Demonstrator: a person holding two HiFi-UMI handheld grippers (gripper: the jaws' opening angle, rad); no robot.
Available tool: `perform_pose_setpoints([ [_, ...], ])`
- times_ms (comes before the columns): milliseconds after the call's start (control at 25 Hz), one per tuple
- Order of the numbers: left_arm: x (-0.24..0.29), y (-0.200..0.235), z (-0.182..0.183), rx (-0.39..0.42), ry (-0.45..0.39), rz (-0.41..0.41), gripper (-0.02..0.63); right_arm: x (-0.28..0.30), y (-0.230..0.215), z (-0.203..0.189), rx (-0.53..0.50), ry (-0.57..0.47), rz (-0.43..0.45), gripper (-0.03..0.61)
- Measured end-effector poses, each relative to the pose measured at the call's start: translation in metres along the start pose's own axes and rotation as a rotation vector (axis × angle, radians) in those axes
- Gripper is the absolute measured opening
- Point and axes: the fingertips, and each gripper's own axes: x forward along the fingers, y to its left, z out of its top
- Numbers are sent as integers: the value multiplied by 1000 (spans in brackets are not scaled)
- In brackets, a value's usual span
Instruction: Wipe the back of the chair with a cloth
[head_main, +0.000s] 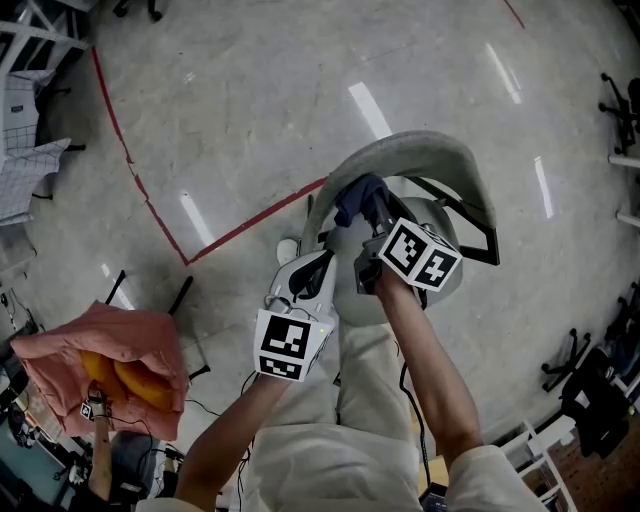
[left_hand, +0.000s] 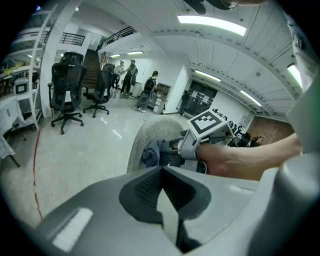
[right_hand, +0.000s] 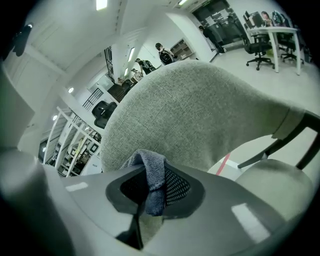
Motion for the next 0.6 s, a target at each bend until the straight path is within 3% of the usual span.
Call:
perform_pose_setpoints([
  [600,16,-11,6,18,13,-18,2,-2,-26,34,68,-58,-44,78],
])
